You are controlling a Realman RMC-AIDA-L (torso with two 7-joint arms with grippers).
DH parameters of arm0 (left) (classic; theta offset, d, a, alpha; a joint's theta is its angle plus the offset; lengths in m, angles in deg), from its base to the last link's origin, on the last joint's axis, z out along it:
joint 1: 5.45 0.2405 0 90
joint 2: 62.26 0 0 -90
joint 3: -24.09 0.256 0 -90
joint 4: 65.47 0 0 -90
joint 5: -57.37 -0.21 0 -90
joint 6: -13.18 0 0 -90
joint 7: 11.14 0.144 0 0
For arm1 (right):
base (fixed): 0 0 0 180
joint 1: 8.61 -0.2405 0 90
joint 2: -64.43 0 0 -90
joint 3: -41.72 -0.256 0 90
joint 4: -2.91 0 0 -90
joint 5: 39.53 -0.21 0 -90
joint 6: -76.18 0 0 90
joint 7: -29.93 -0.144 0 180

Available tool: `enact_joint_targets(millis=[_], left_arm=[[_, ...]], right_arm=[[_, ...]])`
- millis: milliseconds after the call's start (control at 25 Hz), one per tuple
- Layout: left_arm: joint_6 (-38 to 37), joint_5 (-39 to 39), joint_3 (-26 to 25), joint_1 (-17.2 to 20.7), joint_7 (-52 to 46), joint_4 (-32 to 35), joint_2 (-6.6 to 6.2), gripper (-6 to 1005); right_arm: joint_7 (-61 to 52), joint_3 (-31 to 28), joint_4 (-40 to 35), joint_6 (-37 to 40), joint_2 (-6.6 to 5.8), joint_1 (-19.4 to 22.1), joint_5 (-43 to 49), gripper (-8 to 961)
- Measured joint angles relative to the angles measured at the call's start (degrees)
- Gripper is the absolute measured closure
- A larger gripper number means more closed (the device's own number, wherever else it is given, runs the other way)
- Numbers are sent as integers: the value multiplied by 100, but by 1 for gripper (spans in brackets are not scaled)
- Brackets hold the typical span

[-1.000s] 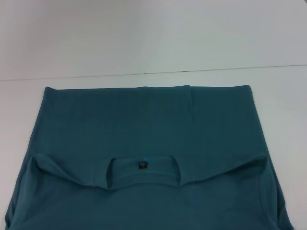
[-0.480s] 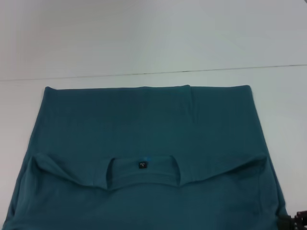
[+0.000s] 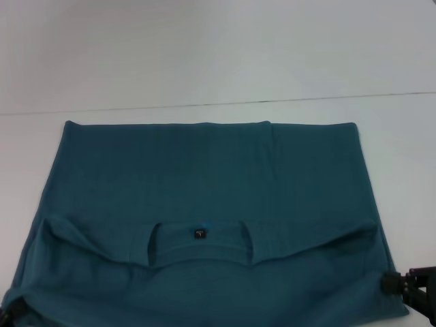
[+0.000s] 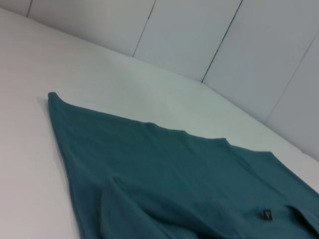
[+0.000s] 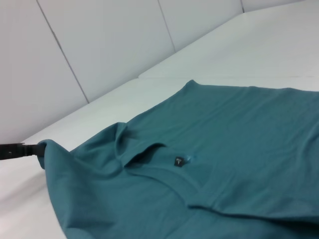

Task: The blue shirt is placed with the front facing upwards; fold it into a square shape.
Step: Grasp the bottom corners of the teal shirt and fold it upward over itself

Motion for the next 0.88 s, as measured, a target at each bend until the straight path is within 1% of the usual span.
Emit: enact_joint_targets(millis=[320, 600, 880], left_arm=[[70, 472, -81, -128, -3, -230, 2, 947], [229, 609, -138, -272, -208, -260, -26, 947], [453, 707, -141, -472, -292, -301, -16, 948]], right_arm=[[99, -221, 189, -131, -10, -171, -176, 923], [103, -621, 220, -152, -10, -216, -376, 923], [103, -812, 348, -229, 0, -240, -520, 923]])
